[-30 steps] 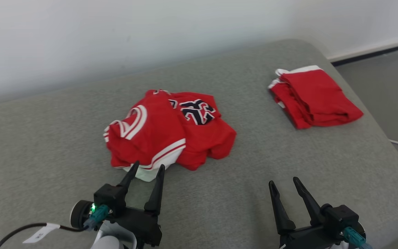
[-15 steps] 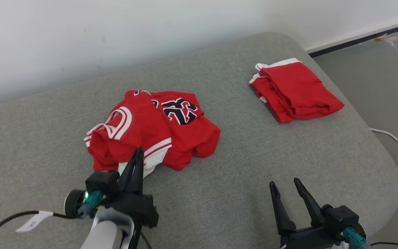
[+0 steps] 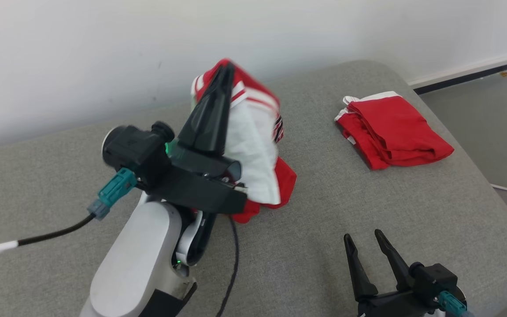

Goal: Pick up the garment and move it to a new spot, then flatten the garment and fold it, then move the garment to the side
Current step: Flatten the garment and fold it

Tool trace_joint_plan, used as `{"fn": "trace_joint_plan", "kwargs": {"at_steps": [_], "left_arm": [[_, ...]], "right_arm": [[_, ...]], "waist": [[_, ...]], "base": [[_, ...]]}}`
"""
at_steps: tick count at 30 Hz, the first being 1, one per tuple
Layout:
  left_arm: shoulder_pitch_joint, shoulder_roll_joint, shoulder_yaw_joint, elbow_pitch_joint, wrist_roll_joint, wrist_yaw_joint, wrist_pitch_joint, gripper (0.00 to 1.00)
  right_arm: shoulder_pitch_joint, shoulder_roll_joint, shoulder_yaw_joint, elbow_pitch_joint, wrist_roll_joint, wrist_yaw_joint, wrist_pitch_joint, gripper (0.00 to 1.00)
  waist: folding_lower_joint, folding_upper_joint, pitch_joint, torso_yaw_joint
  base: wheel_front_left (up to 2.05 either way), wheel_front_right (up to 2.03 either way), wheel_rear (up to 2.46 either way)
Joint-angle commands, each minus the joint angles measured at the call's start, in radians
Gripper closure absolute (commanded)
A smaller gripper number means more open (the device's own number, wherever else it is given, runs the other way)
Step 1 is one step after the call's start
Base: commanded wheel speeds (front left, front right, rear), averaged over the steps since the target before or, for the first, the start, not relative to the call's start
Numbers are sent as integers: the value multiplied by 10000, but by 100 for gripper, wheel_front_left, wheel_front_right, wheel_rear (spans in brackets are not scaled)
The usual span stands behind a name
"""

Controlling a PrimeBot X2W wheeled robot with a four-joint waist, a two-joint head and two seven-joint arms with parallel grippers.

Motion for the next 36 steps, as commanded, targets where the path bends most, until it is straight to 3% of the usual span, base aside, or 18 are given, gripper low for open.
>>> {"fn": "trace_joint_plan", "kwargs": {"at_steps": [1, 4, 7, 10, 18, 22, 28, 29, 31, 36], "left_arm": [[-231, -34, -191, -461, -262, 76, 109, 100], [-315, -25, -414, -1036, -867, 242, 216, 100], [-276, -24, -686, -1790, -1904, 743, 354, 100], [130, -9, -696, -2093, -2246, 1360, 618, 100], [2462, 1056, 687, -574, -2870, 2589, 787, 100], [3034, 1422, 1322, 896, -3112, 2808, 527, 100], [2961, 1622, 2040, 2564, -3572, 2668, 146, 100], [2883, 1634, 2111, 2784, -3620, 2609, 74, 73], [2731, 1689, 2251, 3226, -3702, 2513, -50, 0], [2703, 1636, 2447, 3587, -3331, 2270, -530, 0]], "right_arm": [[135, -3, -62, 36, 42, -25, -37, 0], [172, -3, -97, 43, 52, -25, -49, 0], [203, -5, -188, 26, 72, -25, -65, 0], [245, -2, -196, 47, 72, -25, -100, 0], [96, -8, -157, 0, 15, -25, -66, 0], [-52, -3, -52, -32, -47, -25, 4, 0], [-67, -3, -89, -157, -129, -25, 90, 0], [-68, -6, -93, -167, -138, -25, 99, 0], [-66, -5, -90, -185, -158, -25, 104, 0], [-169, -6, -321, -283, -352, -25, 379, 0]], "waist": [[0, 0, -94, 61], [0, 0, -165, 101], [0, 0, -236, 265], [0, 0, -255, 519], [0, 0, -77, 1209], [0, 0, 35, 1434], [0, 0, 177, 1622], [0, 0, 191, 1640], [0, 0, 208, 1673], [0, 0, 271, 1839]], "base": [[0, 0, 0], [0, 0, 0], [0, 0, 0], [0, 0, 0], [0, 0, 0], [0, 0, 0], [0, 0, 0], [0, 0, 0], [0, 0, 0], [0, 0, 0]]}}
